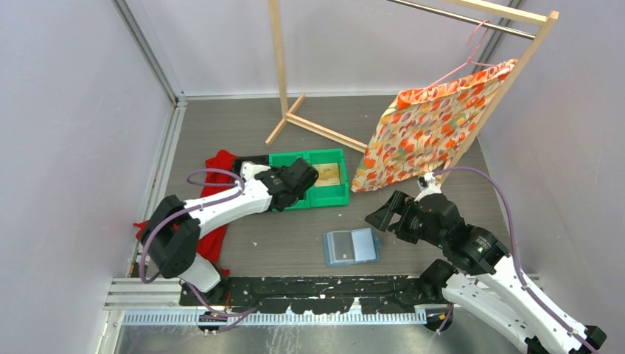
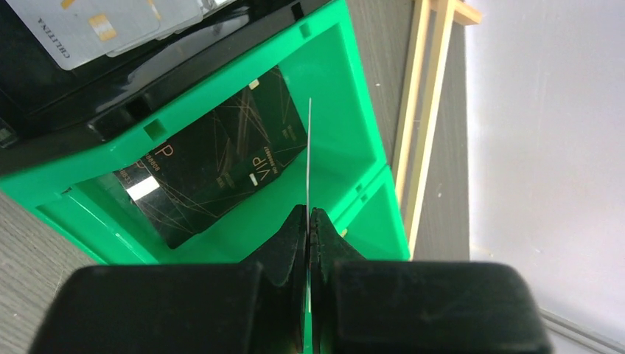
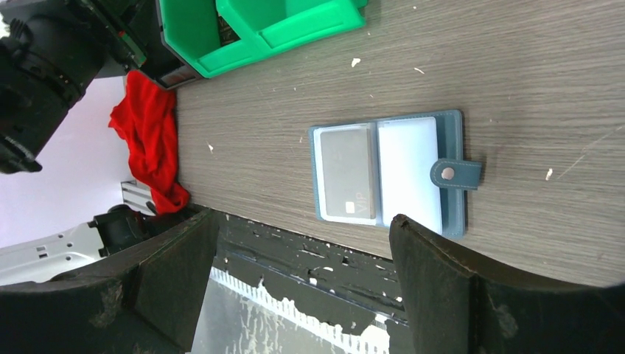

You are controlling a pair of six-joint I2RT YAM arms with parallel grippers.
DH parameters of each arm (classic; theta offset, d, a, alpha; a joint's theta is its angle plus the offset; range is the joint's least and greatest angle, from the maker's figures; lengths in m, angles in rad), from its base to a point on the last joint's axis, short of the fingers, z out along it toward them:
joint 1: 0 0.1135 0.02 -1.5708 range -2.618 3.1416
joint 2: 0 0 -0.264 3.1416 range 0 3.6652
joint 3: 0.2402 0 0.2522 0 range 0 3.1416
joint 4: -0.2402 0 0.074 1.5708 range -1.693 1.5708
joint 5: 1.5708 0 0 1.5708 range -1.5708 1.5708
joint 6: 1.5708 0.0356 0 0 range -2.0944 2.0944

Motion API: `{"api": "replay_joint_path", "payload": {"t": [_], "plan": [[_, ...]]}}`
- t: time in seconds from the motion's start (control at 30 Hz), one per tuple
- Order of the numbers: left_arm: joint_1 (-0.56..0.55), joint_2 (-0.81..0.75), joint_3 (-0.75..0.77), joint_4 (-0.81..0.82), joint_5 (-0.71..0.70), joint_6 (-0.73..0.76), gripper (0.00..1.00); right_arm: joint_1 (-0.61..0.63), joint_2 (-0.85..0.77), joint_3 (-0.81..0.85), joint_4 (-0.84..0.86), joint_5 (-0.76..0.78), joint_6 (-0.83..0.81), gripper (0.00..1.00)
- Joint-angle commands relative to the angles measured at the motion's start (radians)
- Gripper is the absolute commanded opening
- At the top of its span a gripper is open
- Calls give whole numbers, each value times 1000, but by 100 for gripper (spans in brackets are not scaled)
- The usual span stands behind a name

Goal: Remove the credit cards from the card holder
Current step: Place the credit card in the storage box.

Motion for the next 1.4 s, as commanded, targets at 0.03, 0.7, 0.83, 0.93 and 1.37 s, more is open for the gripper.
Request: {"api": "replay_joint_path", "payload": {"t": [0.03,0.7,0.83,0.93,1.37], "plan": [[10,77,17,53,6,-375,1,0,-21,45,-42,17,0,90],[46,145,-78,232,62,-434,1,1,21,44,-33,-10,-10,90],[45,145,-76,256,79,-410,21,0,21,44,-35,-9,-7,90],[45,141,-80,267,89,-405,36,0,12,40,-36,-8,-2,90],[43,23,-84,150,135,-375,40,1,-29,23,-53,-12,1,90]]}}
